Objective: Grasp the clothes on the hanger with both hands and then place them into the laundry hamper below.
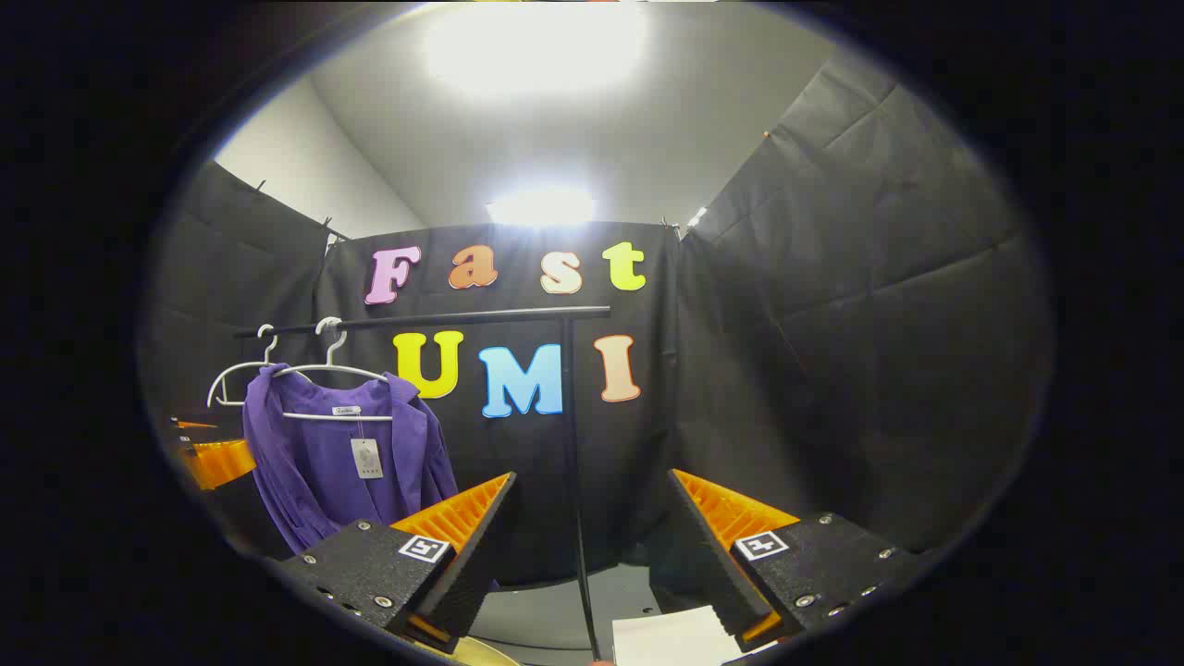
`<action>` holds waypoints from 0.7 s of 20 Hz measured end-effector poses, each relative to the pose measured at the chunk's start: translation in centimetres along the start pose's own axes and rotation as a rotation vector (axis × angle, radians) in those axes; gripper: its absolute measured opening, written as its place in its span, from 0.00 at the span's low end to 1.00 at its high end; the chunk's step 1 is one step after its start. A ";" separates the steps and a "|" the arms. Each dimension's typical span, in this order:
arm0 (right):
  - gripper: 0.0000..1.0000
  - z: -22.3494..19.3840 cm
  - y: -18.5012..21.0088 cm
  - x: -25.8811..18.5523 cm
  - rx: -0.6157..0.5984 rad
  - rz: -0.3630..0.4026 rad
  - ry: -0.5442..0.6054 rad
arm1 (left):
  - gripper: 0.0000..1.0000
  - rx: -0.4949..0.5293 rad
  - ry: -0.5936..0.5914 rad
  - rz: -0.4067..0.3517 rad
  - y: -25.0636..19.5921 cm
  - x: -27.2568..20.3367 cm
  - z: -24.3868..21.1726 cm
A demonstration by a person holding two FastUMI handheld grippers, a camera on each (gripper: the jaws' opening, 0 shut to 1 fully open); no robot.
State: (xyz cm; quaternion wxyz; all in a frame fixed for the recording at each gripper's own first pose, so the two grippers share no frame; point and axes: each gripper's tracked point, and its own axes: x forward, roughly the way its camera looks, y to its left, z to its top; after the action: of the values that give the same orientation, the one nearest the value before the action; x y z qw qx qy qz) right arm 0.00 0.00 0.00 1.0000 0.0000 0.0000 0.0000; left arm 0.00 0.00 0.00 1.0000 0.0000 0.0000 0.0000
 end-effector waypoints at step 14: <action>0.96 -1.3 0.9 -0.5 -0.043 0.043 0.042 | 0.99 -0.069 0.035 0.035 0.5 -0.7 -1.6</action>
State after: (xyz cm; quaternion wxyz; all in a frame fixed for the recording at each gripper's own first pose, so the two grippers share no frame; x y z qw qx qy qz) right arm -0.47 0.93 -1.25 0.9993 -0.0214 0.0209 0.0217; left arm -0.68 0.49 -1.57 0.9991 -0.0346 0.0176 0.0173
